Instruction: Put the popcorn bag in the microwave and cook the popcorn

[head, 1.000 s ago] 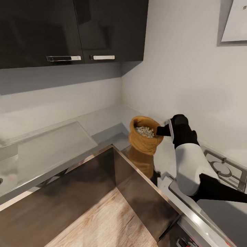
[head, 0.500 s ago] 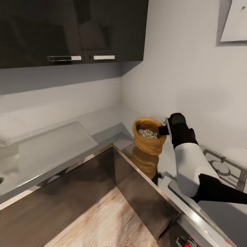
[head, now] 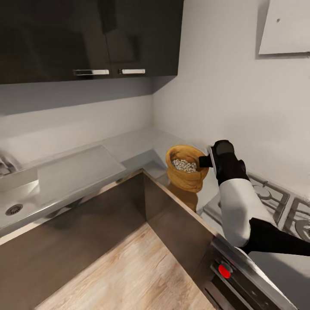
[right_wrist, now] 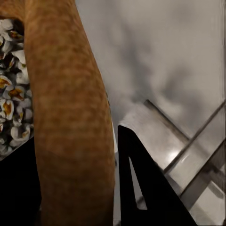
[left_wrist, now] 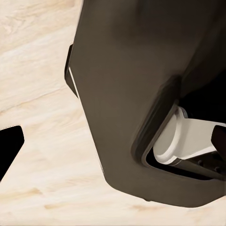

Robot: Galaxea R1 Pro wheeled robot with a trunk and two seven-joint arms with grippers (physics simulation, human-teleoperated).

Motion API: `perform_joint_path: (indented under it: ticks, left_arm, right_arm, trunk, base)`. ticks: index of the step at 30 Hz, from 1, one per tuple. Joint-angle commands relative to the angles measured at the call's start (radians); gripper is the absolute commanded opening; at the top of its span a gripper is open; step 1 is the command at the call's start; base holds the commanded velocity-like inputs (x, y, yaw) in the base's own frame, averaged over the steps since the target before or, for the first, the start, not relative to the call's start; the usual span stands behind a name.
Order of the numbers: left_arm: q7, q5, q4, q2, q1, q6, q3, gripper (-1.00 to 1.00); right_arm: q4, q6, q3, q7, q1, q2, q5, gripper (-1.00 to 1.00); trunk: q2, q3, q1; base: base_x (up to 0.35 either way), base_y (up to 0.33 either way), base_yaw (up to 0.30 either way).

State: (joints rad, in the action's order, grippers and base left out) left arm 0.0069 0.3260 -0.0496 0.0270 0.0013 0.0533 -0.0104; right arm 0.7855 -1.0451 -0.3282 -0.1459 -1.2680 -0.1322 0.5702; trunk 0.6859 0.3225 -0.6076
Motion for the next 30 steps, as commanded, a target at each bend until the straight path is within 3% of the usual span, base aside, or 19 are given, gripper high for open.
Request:
perform_joint_path:
  ticks: [1, 11, 30]
  left_arm:
    - [0.001, 0.004, -0.001, 0.0, 0.0, 0.002, -0.001, 1.0]
    - [0.001, 0.004, -0.001, 0.001, 0.0, 0.002, 0.0, 1.0]
    - [0.001, 0.004, -0.001, 0.001, 0.0, 0.001, 0.0, 1.0]
  right_arm:
    - [0.002, -0.002, -0.005, -0.01, -0.002, -0.001, 0.01, -1.0]
    - [0.003, -0.002, -0.002, -0.011, -0.004, -0.006, -0.018, -1.0]
    - [0.003, -0.002, -0.003, -0.041, -0.002, -0.022, -0.019, -1.0]
  trunk:
    - [0.001, 0.001, 0.0]
    - [0.001, 0.001, 0.0]
    - [0.001, 0.001, 0.0]
  base:
    - [-0.348, 0.0, 0.0]
    - [-0.348, 0.0, 0.0]
    - [-0.348, 0.0, 0.0]
